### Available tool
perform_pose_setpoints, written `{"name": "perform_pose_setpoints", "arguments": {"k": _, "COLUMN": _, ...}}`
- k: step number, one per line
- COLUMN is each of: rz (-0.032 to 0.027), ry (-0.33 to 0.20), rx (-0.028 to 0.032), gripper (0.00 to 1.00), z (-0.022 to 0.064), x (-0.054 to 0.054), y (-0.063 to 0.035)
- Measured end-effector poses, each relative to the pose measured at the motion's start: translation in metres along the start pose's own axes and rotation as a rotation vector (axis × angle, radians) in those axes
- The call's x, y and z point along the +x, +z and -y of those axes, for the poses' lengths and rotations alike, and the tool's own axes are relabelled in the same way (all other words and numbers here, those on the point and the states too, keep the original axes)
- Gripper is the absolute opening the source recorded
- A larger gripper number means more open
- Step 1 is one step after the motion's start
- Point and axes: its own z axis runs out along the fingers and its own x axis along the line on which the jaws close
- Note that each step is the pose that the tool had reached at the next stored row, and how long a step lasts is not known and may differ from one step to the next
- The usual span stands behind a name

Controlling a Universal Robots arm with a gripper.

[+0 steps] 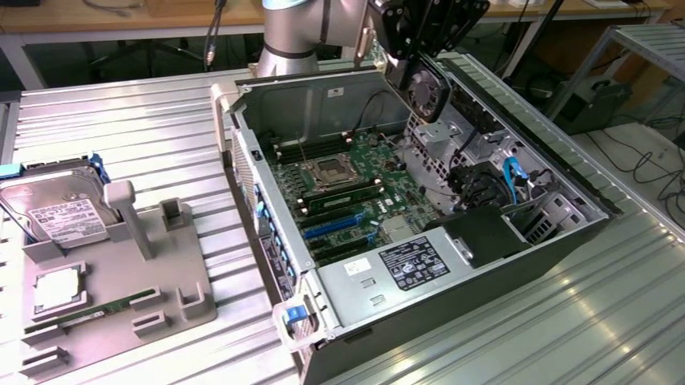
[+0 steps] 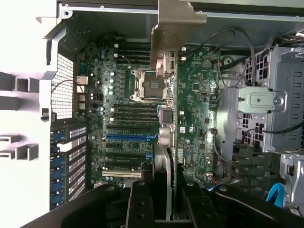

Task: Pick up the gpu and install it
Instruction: 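Insert the gpu into the slot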

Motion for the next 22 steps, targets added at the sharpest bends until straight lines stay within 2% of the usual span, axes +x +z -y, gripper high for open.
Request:
{"name": "perform_pose_setpoints", "arguments": {"k": 10, "rz": -0.0015, "ry": -0.042, "rx": -0.0003, "gripper": 0.28, "z": 0.0, "x": 0.0, "y": 0.0}}
{"name": "perform_pose_setpoints", "arguments": {"k": 22, "rz": -0.0046, "ry": -0.132, "rx": -0.0011, "gripper": 0.28, "z": 0.0, "x": 0.0, "y": 0.0}}
